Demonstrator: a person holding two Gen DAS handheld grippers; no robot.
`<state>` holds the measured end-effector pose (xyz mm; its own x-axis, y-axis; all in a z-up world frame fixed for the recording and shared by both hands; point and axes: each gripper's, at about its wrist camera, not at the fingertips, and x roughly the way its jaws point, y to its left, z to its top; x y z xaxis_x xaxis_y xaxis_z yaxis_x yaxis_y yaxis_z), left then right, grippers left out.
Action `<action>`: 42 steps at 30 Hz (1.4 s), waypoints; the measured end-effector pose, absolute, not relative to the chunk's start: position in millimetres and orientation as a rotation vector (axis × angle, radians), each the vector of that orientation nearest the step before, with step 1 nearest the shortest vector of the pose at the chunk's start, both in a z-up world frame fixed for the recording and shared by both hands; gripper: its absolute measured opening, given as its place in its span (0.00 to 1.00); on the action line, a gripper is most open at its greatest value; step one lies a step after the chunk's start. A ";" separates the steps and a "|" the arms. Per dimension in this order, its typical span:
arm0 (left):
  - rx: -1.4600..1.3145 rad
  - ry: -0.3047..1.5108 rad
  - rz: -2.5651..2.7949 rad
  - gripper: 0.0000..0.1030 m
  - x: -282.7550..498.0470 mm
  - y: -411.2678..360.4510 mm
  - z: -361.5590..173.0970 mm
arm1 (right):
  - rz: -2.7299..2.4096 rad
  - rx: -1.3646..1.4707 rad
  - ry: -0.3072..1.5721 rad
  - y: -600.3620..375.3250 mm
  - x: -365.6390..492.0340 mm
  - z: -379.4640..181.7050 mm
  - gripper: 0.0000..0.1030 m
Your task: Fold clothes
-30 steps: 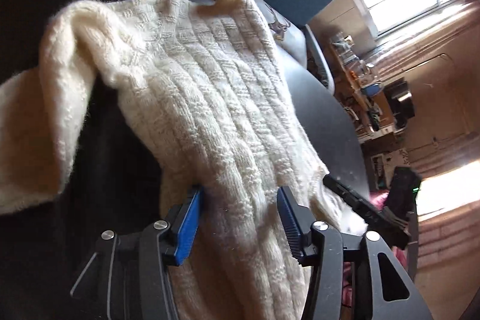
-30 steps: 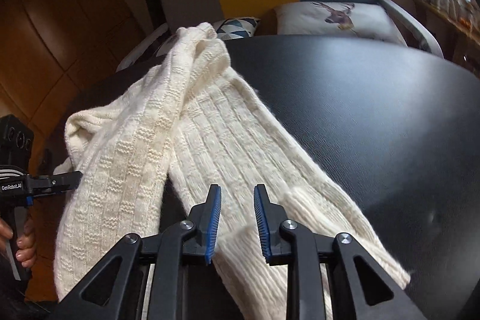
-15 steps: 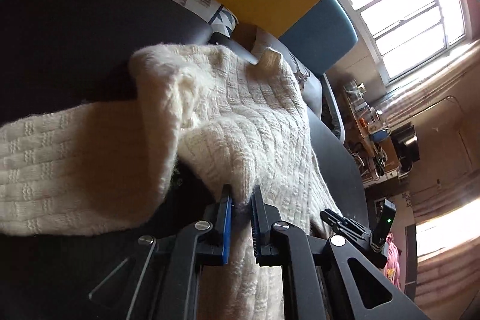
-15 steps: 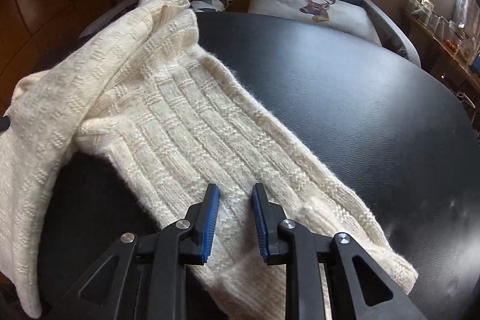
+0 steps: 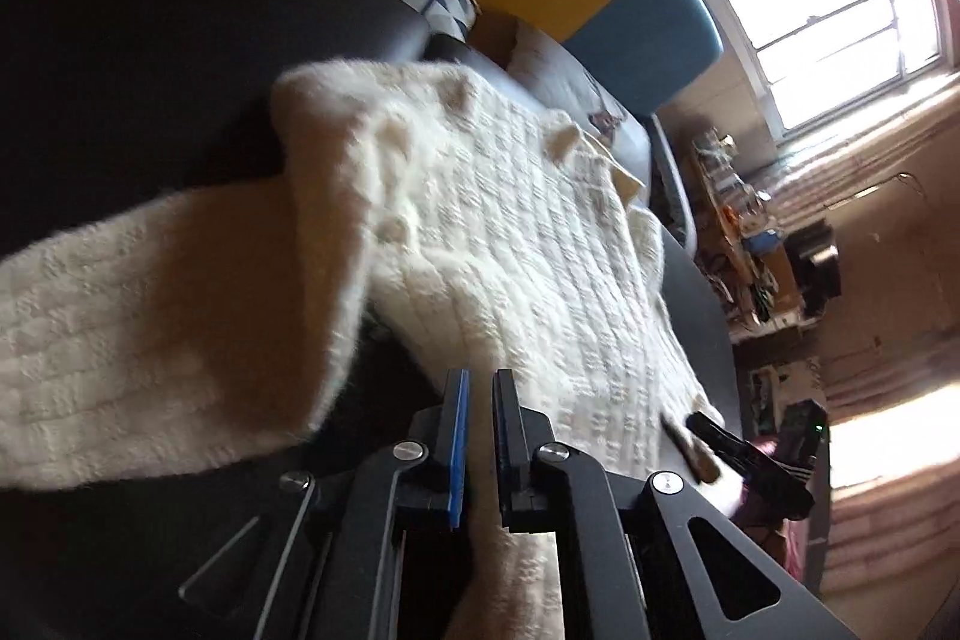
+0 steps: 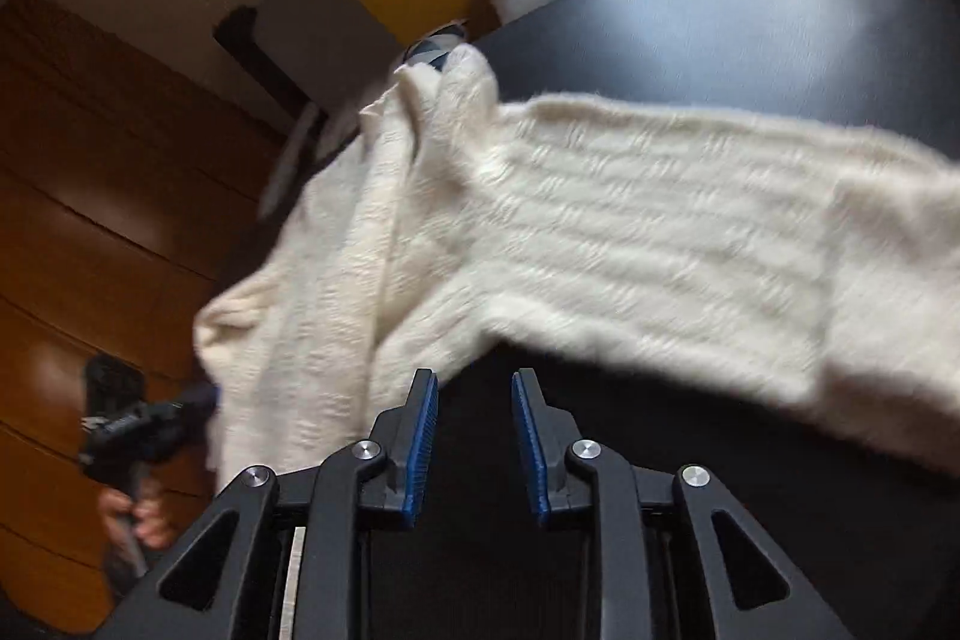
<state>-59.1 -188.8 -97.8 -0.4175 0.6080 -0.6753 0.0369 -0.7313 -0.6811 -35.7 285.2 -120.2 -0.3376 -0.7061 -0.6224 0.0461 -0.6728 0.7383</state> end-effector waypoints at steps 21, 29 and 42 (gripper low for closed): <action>-1.390 -0.947 2.141 0.13 -41.7 -165.7 -118.7 | -2.482 1.320 0.516 160.4 -60.7 -103.1 0.12; -1.516 -0.930 2.135 0.13 -40.5 -161.6 -138.1 | -2.564 1.380 -0.206 303.8 -83.0 -72.4 0.17; -1.482 -0.918 2.107 0.47 -28.5 -154.6 -108.3 | -2.006 1.432 -1.005 279.2 -19.5 -132.3 0.25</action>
<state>-28.5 -154.6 -108.3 -0.3546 0.6539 -0.6683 0.0440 -0.7023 -0.7105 -19.5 279.2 -132.3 -0.3406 -0.7315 -0.5907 -0.0350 -0.6180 0.7854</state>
